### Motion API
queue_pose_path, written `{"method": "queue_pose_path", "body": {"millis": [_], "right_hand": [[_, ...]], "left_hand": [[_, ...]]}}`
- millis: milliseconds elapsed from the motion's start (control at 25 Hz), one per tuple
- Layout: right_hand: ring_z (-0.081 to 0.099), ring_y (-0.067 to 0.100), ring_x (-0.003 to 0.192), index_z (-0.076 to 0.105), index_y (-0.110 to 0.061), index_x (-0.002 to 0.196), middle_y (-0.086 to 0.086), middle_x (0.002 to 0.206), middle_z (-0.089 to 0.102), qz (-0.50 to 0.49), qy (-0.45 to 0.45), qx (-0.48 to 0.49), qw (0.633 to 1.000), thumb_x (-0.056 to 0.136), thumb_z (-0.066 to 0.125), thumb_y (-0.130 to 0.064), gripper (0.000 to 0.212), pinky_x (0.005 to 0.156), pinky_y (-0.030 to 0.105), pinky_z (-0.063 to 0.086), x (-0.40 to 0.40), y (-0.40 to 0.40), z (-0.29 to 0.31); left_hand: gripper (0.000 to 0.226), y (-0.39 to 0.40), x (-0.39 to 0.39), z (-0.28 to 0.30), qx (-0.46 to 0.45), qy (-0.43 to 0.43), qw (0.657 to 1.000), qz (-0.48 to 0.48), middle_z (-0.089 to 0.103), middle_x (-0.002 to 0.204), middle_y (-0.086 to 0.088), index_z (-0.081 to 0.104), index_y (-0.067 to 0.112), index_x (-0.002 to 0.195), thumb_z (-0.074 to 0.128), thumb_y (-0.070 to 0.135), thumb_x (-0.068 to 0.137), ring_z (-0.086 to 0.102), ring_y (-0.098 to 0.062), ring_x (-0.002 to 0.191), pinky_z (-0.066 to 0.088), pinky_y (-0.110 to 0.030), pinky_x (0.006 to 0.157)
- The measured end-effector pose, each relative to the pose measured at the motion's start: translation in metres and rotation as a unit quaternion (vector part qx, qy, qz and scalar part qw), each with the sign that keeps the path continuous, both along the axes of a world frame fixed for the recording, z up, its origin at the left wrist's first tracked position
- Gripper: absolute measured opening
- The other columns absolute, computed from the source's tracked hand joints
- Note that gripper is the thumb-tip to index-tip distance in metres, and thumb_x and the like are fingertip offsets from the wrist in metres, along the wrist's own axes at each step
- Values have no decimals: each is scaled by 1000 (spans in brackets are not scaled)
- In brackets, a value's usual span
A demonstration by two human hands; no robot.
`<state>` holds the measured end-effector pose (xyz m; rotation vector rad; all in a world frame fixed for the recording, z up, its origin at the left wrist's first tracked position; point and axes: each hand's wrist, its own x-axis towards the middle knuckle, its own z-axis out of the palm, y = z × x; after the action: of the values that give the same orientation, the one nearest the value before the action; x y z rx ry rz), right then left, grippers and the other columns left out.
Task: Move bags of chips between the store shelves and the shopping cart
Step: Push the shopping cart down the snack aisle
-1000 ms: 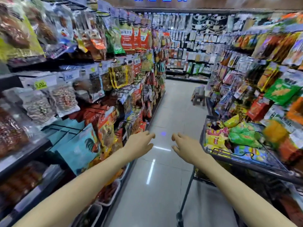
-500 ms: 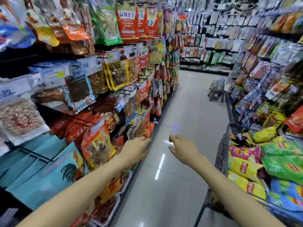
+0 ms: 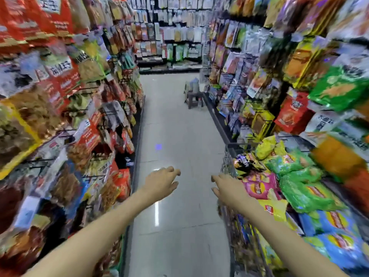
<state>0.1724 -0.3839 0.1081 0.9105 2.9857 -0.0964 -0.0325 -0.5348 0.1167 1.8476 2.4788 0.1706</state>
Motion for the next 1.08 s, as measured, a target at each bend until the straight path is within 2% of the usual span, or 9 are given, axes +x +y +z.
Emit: {"method": "queue_pose_path", "body": {"millis": [120, 240, 360, 480, 640, 760, 840, 920, 1080], "right_hand": [[55, 27, 114, 46, -19, 128, 3, 122, 57, -101, 14, 21, 995, 98, 47, -36, 35, 74, 36, 42, -4, 61, 9], [56, 27, 114, 45, -19, 131, 3, 125, 57, -207, 31, -15, 978, 99, 46, -37, 37, 78, 39, 51, 20, 95, 4], [56, 28, 119, 41, -20, 138, 4, 134, 54, -308, 0, -34, 951, 100, 44, -40, 44, 85, 42, 52, 62, 121, -24], [58, 29, 113, 43, -21, 133, 4, 128, 55, -398, 2, -56, 916, 100, 44, -43, 40, 83, 40, 51, 101, 146, -32], [57, 28, 114, 40, -19, 136, 3, 129, 53, -461, 4, -45, 886, 100, 46, -37, 41, 78, 38, 50, 148, 184, -29], [56, 28, 113, 41, -17, 136, 5, 126, 53, -524, 18, -66, 849, 100, 47, -32, 39, 73, 37, 49, 183, 204, -28], [56, 29, 112, 42, -17, 132, 6, 128, 52, -550, 35, -80, 830, 100, 48, -33, 36, 78, 40, 52, 198, 204, -37], [55, 28, 113, 42, -16, 132, 7, 134, 50, -576, 13, -92, 812, 100, 47, -33, 36, 79, 40, 53, 207, 198, -49], [56, 27, 115, 32, -13, 145, 7, 139, 48, -661, 15, -133, 739, 102, 46, -38, 52, 70, 35, 50, 212, 187, -70]], "left_hand": [[36, 90, -37, 2, -18, 13, 996, -85, 53, 128, 2, 49, 25, 132, 46, 39, 99, 56, -25, 117, 49, -38, 89], [37, 167, -41, -3, -47, 28, 984, -169, 53, 130, 2, 48, 26, 133, 45, 40, 99, 58, -28, 116, 49, -42, 90], [37, 248, -13, -12, -61, 48, 960, -269, 53, 131, 0, 47, 25, 135, 44, 38, 100, 56, -27, 117, 51, -40, 88], [36, 321, 37, -20, -48, 36, 932, -357, 53, 127, 1, 48, 23, 133, 44, 37, 100, 56, -24, 116, 47, -37, 76], [38, 402, 99, -31, -52, 19, 892, -449, 53, 125, -1, 46, 23, 135, 45, 37, 100, 56, -27, 113, 52, -41, 79], [35, 446, 140, -35, -45, 7, 868, -495, 58, 121, 1, 50, 22, 130, 47, 38, 99, 59, -22, 108, 52, -36, 76], [36, 461, 159, -42, -45, 4, 851, -523, 60, 121, 2, 52, 23, 131, 48, 37, 98, 61, -19, 107, 52, -33, 75], [38, 471, 171, -51, -70, 9, 839, -539, 59, 122, 2, 50, 24, 134, 47, 37, 98, 61, -21, 109, 52, -36, 76], [42, 498, 198, -75, -117, 18, 799, -590, 57, 126, 0, 45, 22, 138, 48, 38, 98, 58, -23, 114, 51, -38, 81]]}}
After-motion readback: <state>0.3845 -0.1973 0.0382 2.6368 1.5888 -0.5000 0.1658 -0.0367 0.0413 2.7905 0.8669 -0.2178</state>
